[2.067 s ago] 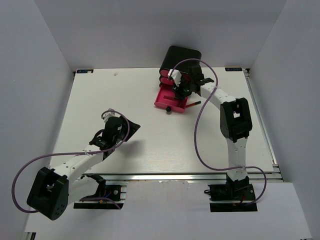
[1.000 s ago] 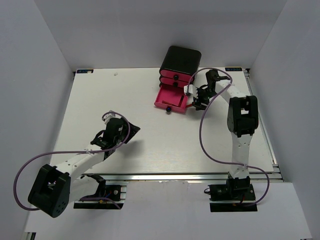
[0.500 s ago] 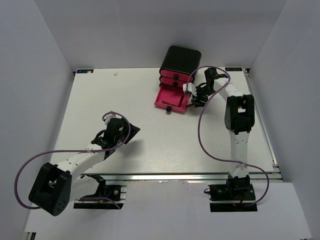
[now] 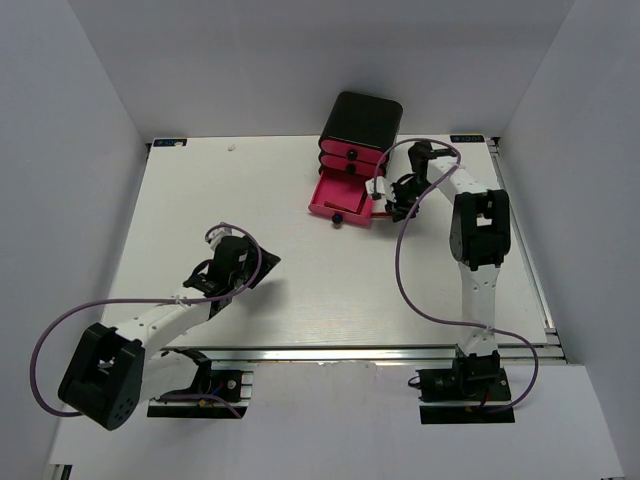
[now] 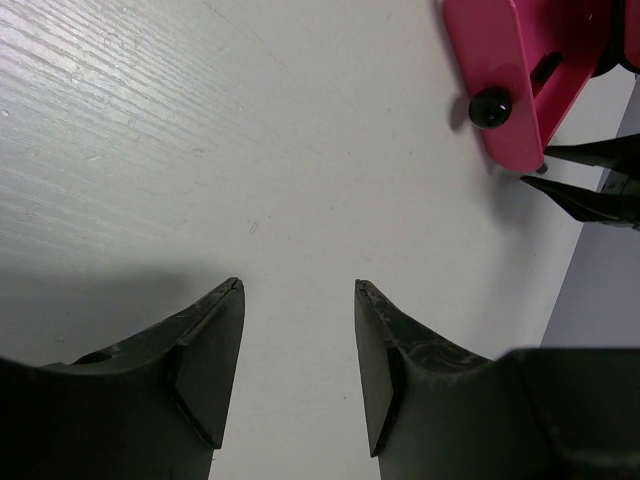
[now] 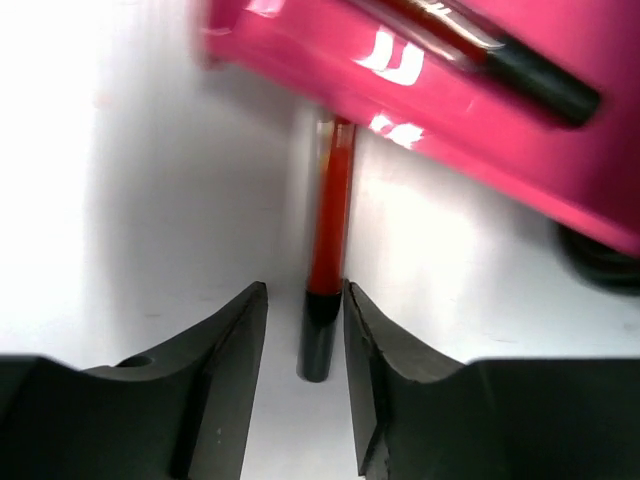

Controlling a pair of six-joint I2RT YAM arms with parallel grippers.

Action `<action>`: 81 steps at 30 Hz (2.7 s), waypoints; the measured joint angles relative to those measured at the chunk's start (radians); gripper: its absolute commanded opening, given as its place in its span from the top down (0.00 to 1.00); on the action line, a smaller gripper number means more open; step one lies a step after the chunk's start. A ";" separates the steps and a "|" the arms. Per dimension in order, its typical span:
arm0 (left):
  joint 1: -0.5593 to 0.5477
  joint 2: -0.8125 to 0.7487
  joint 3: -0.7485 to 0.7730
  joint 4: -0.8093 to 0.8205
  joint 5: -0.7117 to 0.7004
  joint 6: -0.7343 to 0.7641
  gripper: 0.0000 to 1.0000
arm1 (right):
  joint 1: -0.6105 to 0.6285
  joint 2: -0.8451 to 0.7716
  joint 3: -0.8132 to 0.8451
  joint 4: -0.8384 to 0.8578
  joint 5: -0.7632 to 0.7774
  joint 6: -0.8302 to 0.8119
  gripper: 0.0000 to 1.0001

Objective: Organize the makeup

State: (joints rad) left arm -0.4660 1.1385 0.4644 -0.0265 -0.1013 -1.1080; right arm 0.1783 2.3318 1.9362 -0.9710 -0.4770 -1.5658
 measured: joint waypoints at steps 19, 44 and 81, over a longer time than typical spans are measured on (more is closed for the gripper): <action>0.000 0.037 0.003 0.069 0.021 -0.020 0.42 | -0.002 -0.249 -0.406 0.213 0.048 0.229 0.96; 0.000 0.132 0.023 0.226 0.118 -0.095 0.42 | 0.216 -0.167 -0.132 0.541 0.033 0.854 0.49; -0.061 0.984 0.815 0.166 0.169 -0.253 0.40 | 0.021 -0.848 -0.855 0.999 -0.177 1.017 1.00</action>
State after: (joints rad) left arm -0.5274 2.1227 1.2797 0.1398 0.0677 -1.3605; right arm 0.1993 1.4834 1.0813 0.0277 -0.6544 -0.5484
